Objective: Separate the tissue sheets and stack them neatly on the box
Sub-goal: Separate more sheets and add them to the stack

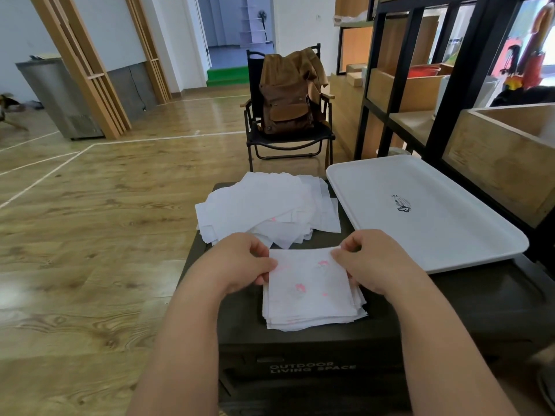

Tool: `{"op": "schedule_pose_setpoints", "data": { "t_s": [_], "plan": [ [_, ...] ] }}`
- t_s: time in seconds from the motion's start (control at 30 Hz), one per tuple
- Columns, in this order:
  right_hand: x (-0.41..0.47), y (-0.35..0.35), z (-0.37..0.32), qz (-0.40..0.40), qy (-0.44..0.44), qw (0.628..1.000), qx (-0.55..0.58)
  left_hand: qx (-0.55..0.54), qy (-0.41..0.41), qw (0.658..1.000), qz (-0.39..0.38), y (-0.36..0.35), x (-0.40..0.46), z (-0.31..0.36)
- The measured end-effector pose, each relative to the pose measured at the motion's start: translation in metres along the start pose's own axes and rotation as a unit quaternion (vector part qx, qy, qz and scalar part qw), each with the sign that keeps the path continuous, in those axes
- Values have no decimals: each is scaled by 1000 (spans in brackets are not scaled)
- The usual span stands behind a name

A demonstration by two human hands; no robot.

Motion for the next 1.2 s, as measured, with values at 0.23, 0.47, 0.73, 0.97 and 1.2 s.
{"op": "schedule_pose_setpoints", "data": {
  "t_s": [0.23,0.47,0.73,0.97,1.2],
  "plan": [
    [4,4,-4,125,28,991,-24,77,-30,960,269,19,16,4],
    [4,-17,-13,57,61,996,11,208,-143,949,188,-2,67,19],
    [4,-14,-17,57,79,995,26,193,-160,931,265,0,62,18],
    [6,-7,-15,76,89,992,36,79,-215,912,340,14,38,27],
    [3,-4,-32,38,140,957,252,-519,-73,844,116,12,6,26]
  ]
}}
Point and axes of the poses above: each hand's wrist, its own x-axis towards the middle knuckle, its own y-axis out of the back of the hand, z = x × y, the point moved 6 cm from there along x, towards the middle knuckle, and after that the axes turned 3 degrees about -x, right-handed, at the moved point
